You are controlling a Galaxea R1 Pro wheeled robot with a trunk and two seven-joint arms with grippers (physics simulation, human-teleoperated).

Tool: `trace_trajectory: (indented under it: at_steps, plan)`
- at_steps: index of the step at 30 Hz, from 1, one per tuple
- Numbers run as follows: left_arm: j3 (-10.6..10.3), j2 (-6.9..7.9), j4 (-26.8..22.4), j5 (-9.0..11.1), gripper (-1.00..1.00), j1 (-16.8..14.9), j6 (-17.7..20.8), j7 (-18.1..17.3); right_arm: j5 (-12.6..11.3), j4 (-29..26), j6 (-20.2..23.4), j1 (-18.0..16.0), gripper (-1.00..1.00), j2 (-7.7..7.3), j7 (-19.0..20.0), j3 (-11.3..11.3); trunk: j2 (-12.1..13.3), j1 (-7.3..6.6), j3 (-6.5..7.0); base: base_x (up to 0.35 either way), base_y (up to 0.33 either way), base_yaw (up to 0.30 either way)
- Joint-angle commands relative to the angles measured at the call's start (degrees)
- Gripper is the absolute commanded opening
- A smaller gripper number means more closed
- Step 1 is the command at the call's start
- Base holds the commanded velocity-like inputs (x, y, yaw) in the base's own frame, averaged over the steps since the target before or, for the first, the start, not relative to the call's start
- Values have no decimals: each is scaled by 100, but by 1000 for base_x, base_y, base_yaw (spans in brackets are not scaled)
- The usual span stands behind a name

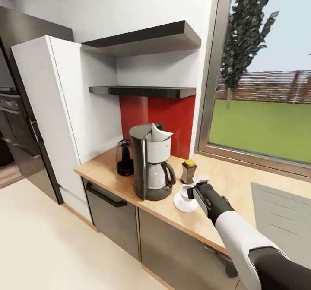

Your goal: Set up a coffee station on the kitchen countertop: keep the coffee maker on the countertop, move the bottle of coffee from the kitchen shelf to the counter next to the coffee maker, place a paper coffee filter on top of the coffee maker, put the saucer next to the coffee maker with the coffee cup on the saucer, and place the electric kettle next to the coffee maker.

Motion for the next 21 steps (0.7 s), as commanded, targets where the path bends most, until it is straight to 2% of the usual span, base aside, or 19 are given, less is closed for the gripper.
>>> trace_trajectory:
  at_steps: [1, 7, 21]
  plan:
    - [38, -5, -24, -57, 100, 3, 39, -3, 9, 0, 35, -5, -100, -2, -51, 23, -9, 6, -10, 241, 0, 0]
    - [38, -6, -24, -58, 100, 3, 39, -3, 1, 14, 35, -3, -100, 3, -270, 23, -9, 6, -10, 60, 0, 0]
    - [38, -15, -29, -60, 100, 3, 39, -3, -8, 184, 34, -5, -100, -4, -275, 23, -9, 6, -10, 0, 0, 0]
